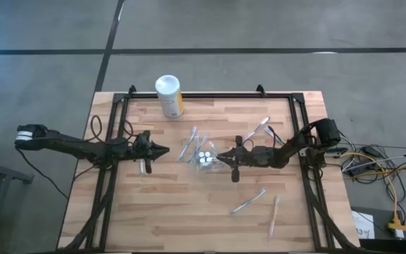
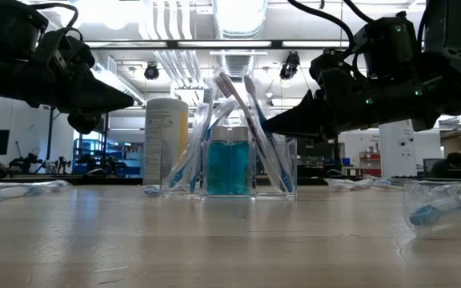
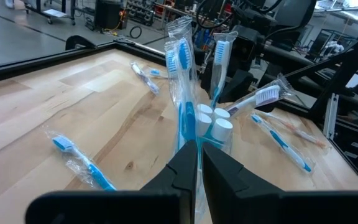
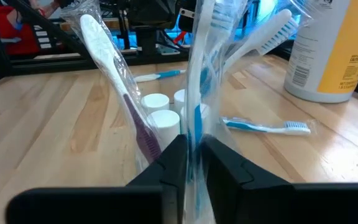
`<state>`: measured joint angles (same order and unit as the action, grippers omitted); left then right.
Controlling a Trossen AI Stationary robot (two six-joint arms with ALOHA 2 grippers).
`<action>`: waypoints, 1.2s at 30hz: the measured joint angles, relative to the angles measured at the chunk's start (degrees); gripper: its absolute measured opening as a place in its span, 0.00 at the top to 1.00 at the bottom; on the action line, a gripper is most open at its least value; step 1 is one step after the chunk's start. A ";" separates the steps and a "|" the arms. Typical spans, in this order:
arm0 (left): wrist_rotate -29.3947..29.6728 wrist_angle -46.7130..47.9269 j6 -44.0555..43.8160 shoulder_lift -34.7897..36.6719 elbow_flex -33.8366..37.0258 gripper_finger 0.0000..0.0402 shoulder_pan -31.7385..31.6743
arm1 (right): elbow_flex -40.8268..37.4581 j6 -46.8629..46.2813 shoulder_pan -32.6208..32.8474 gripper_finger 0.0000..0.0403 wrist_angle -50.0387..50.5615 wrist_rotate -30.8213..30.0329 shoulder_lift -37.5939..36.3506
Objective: Pick & Place toothbrushing station
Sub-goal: Put the blue toothbrush into the transparent organizer
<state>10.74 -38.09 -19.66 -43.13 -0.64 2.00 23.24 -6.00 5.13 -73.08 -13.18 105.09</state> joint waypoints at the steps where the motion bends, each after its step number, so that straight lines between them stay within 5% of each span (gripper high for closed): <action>1: 0.00 0.00 0.00 0.00 0.00 0.94 0.00 | 0.00 -0.06 0.00 0.86 0.05 0.01 -0.04; 22: -0.15 0.01 -0.81 0.00 0.00 0.94 0.02 | -2.29 -0.13 0.26 0.61 0.00 1.65 -6.58; 30: -0.15 -0.02 -0.79 0.00 0.00 0.94 0.02 | -11.11 0.81 0.28 0.61 -0.11 4.52 -22.21; 36: -0.15 -0.02 -1.60 0.02 -0.02 0.94 0.02 | -18.34 -1.19 3.47 0.72 -0.17 3.09 -35.71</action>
<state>10.59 -38.11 -21.26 -43.11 -0.67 2.02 4.91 -7.18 8.59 -73.25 -10.09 69.38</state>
